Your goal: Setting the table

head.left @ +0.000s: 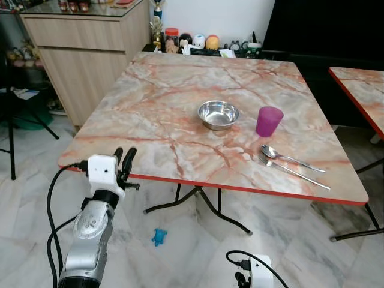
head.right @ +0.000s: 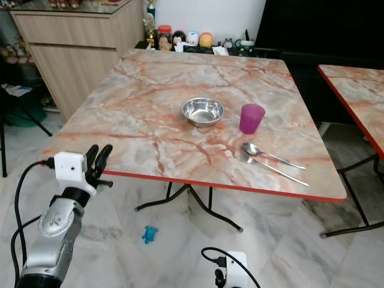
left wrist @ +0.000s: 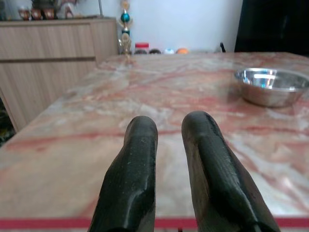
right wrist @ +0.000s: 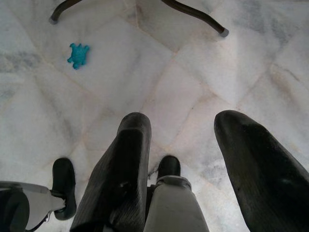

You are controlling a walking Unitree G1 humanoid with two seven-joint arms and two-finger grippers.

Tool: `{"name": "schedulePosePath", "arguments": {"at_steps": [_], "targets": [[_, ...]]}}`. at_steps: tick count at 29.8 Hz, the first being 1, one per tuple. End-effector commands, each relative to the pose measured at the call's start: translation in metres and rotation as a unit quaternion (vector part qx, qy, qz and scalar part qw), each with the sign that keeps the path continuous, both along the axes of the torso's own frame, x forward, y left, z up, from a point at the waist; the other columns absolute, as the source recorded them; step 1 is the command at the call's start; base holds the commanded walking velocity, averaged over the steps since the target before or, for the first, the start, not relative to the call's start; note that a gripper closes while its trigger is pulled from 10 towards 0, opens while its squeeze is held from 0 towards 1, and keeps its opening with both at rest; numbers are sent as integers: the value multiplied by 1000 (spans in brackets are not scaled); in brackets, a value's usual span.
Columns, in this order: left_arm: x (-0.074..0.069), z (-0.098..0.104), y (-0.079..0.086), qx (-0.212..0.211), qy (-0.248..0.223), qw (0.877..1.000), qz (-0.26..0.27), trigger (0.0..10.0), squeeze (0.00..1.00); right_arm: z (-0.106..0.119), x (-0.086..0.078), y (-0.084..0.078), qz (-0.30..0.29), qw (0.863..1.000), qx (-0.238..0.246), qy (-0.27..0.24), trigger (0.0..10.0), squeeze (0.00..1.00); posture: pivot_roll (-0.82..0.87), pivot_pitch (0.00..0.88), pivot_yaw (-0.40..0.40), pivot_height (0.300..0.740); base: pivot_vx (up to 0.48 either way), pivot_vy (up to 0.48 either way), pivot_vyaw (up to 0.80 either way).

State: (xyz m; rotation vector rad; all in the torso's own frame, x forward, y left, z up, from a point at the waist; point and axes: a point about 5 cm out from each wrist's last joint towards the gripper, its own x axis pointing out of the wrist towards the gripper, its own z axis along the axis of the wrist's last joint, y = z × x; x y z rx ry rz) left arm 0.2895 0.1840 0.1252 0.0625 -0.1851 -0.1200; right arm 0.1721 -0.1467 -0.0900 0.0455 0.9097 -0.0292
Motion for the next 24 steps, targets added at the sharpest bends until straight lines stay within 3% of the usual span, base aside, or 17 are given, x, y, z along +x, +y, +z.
{"name": "schedulePosePath", "arguments": {"at_steps": [1,4,14,24], "targets": [[-1,5,-5,9,-8,1000,-14,10000,0,-1,-3,-1,-1,1000,0,5,10000,0,141,0,-52,728,0,0,0],[-2,4,-6,8,-6,1000,-15,10000,0,-2,-4,-1,-3,1000,4,5,10000,0,140,0,-52,728,0,-169,-158],[0,4,-7,2,-3,1000,-15,10000,0,-2,-5,-1,1,1000,3,8,10000,0,137,0,-50,728,0,-25,-666],[2,8,-6,1,-9,1000,-9,10000,0,-1,-4,-2,3,1000,0,3,10000,0,139,0,-57,728,0,0,0]]}}
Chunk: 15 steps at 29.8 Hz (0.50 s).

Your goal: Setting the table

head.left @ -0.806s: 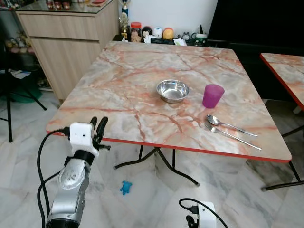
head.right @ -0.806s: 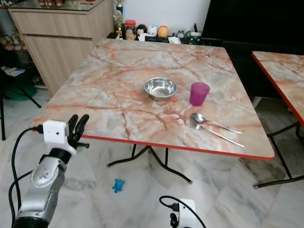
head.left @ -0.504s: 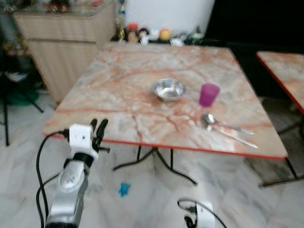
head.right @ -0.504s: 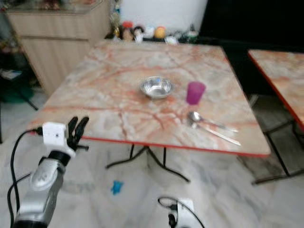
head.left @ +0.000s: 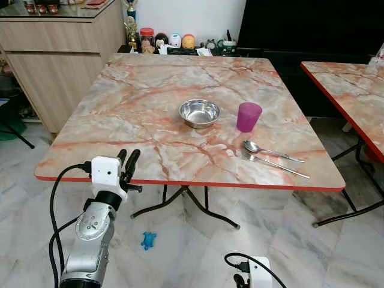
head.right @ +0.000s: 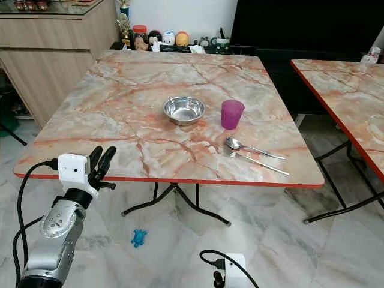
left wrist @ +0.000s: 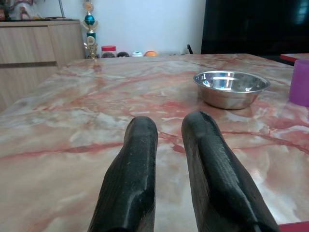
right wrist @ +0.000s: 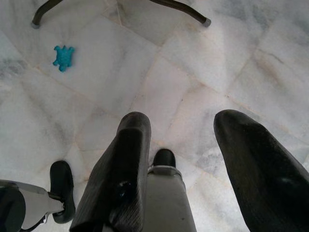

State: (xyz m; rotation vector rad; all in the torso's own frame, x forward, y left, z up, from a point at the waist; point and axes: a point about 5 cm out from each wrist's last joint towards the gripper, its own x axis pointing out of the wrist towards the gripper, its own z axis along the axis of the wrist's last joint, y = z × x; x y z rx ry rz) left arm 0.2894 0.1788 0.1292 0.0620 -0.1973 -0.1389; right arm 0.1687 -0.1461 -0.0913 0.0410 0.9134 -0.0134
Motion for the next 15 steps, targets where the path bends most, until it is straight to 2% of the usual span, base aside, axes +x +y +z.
{"name": "schedulePosePath", "arguments": {"at_steps": [1,15], "targets": [[2,4,0,1,-3,1000,1,10000,0,0,0,-3,-5,1000,-1,2,10000,0,140,0,-57,728,0,0,0],[2,5,1,8,-5,1000,9,10000,0,0,1,-2,2,1000,-1,6,10000,0,146,0,-55,728,0,0,-700]]}}
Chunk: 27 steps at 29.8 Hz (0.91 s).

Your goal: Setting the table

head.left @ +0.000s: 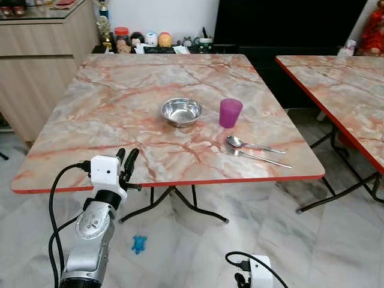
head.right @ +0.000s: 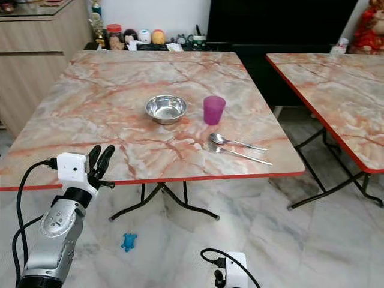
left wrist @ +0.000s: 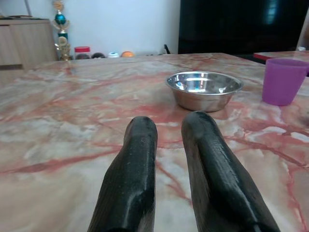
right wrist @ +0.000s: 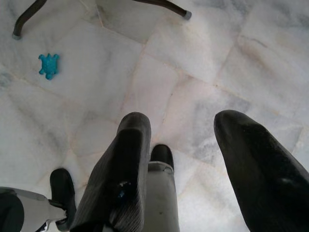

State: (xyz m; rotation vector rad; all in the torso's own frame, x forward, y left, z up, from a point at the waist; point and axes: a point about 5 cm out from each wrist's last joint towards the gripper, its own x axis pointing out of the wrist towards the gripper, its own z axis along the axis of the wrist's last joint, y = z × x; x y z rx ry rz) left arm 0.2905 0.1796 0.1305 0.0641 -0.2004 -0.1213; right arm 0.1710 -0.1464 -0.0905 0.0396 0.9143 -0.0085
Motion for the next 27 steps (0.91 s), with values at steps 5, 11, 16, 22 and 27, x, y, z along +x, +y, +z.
{"name": "schedulePosePath", "arguments": {"at_steps": [5,11,16,22,27], "targets": [[2,6,2,9,-7,1000,0,10000,0,-1,-1,-1,1,1000,0,6,10000,0,148,0,-53,728,0,0,-666],[3,8,3,-18,-7,1000,9,10000,0,-1,-1,-1,0,1000,1,6,10000,0,150,0,-53,728,0,0,-661],[3,8,4,-9,-9,1000,10,10000,0,-1,-1,-1,1,1000,0,6,10000,0,151,0,-53,728,0,332,-660],[3,10,2,2,-14,1000,6,10000,0,0,-1,-1,3,1000,-1,2,10000,0,152,0,-53,728,0,51,-394],[3,12,1,10,-18,1000,3,10000,0,0,-1,0,3,1000,-1,0,10000,0,152,0,-53,728,0,0,0]]}}
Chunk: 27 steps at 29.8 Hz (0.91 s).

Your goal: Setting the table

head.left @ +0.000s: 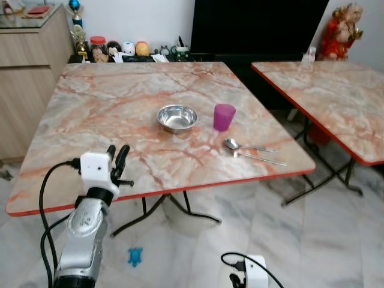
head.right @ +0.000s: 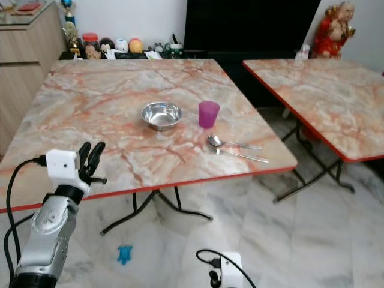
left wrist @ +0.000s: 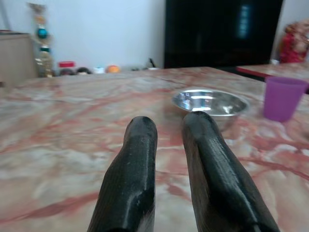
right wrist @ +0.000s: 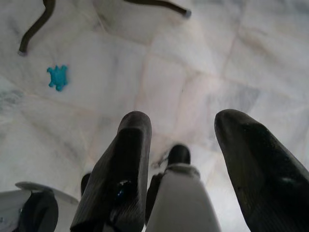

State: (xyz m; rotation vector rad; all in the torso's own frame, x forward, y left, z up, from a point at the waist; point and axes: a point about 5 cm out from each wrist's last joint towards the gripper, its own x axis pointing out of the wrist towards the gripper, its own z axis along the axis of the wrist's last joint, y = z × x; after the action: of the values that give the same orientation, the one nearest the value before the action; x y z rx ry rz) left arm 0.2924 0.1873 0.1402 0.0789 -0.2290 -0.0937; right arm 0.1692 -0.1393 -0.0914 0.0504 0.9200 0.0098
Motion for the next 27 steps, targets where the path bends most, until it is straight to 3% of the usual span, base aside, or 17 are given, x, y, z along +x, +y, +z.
{"name": "schedulePosePath", "arguments": {"at_steps": [1,16,27], "targets": [[1,2,-7,6,-3,1000,-11,10000,0,1,1,-8,-3,1000,-10,-3,10000,0,154,0,-54,728,0,0,0],[2,8,-12,6,-13,1000,-20,10000,0,1,2,-7,-3,1000,-9,-5,10000,0,155,0,-52,728,0,0,0],[2,6,-11,2,-9,1000,-18,10000,0,2,3,-6,-1,1000,-1,-11,10000,0,157,0,-51,728,282,0,-178]]}}
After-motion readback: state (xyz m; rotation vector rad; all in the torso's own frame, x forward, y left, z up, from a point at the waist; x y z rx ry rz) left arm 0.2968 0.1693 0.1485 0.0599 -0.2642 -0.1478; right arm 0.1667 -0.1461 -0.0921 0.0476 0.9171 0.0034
